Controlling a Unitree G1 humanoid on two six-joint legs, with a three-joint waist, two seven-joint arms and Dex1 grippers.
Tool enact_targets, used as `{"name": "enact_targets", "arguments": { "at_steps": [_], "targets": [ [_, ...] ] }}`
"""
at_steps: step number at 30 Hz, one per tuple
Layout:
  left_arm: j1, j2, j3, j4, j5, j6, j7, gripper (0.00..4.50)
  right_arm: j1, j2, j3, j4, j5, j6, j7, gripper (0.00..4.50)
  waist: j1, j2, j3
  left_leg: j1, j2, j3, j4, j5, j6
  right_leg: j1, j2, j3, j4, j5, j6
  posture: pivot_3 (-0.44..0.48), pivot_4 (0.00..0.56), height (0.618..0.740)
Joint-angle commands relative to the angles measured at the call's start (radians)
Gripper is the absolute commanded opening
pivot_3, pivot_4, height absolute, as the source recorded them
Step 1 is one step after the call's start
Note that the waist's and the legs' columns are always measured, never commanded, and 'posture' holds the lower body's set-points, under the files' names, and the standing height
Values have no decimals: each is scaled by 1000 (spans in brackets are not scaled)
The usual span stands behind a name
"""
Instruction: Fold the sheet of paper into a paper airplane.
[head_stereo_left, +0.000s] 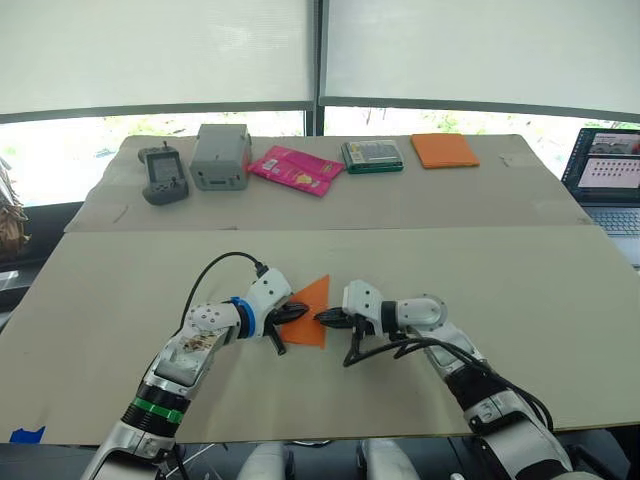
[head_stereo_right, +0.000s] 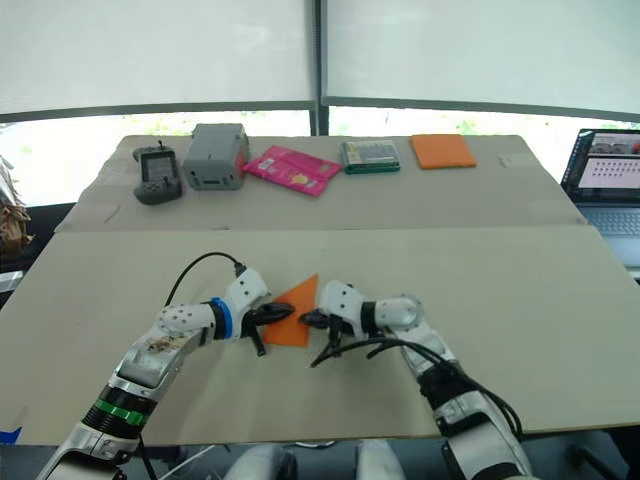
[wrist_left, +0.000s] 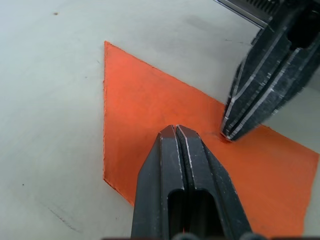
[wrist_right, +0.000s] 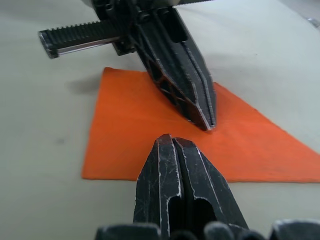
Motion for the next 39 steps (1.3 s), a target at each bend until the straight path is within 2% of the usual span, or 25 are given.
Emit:
{"name": "enact_targets", "arguments": {
  "at_steps": [1, 8, 13, 16, 22, 30, 35, 39],
  "targets": [
    [37, 20, -38, 32, 17, 42, -19, 41, 80, -49, 49, -128, 16, 115, 62, 0, 5, 0, 0, 0, 0, 0, 0, 0, 0, 0, 0, 0, 0, 0, 0, 0, 150, 740],
    [52, 22, -31, 18, 9, 51, -22, 41, 151, -115, 30, -277, 91, 232, 81, 0, 10, 1, -1, 4, 0, 0, 0, 0, 0, 5, 0, 0, -1, 0, 0, 0, 150, 740],
    [55, 16, -15, 11, -12, 63, -15, 41, 96, -118, -85, -403, 239, 373, 52, 0, 11, 1, 0, 7, 0, 0, 0, -1, 2, 10, 0, -1, -4, -1, 0, 0, 150, 740],
    [47, 14, -1, 13, -24, 73, -11, 41, 45, -78, -140, -456, 329, 494, -2, 0, 9, 1, 0, 7, 1, 0, 0, -1, 2, 9, 1, -1, -4, -1, 0, 0, 150, 740],
    [-18, 1, 8, 61, -10, 79, 6, 41, -10, -79, 7, -346, 131, 435, -77, 0, 15, 0, 0, 8, 0, -1, 0, -1, 2, 10, 0, -2, -4, -1, 0, 0, 150, 740],
    [-103, -6, -30, 168, 15, 14, -36, 41, -11, -21, 76, -106, -7, 272, -187, 0, 14, 1, 0, 9, -1, 0, 1, -1, 2, 12, 0, -2, -4, -1, 0, 0, 150, 740],
    [-222, -53, -34, 344, 32, -71, -47, 41, -13, -16, 79, -58, -17, 237, -180, 0, 16, 1, 0, 12, -1, -1, 2, -1, 2, 16, 0, -3, -4, -1, 0, 0, 150, 740],
    [-371, -121, -31, 592, 62, -188, -52, 41, -9, -14, 78, -50, -17, 248, -180, 0, 13, 0, 0, 12, -2, -1, 2, -1, 2, 16, 1, -3, -4, -1, 0, 0, 150, 740]
  ]
}}
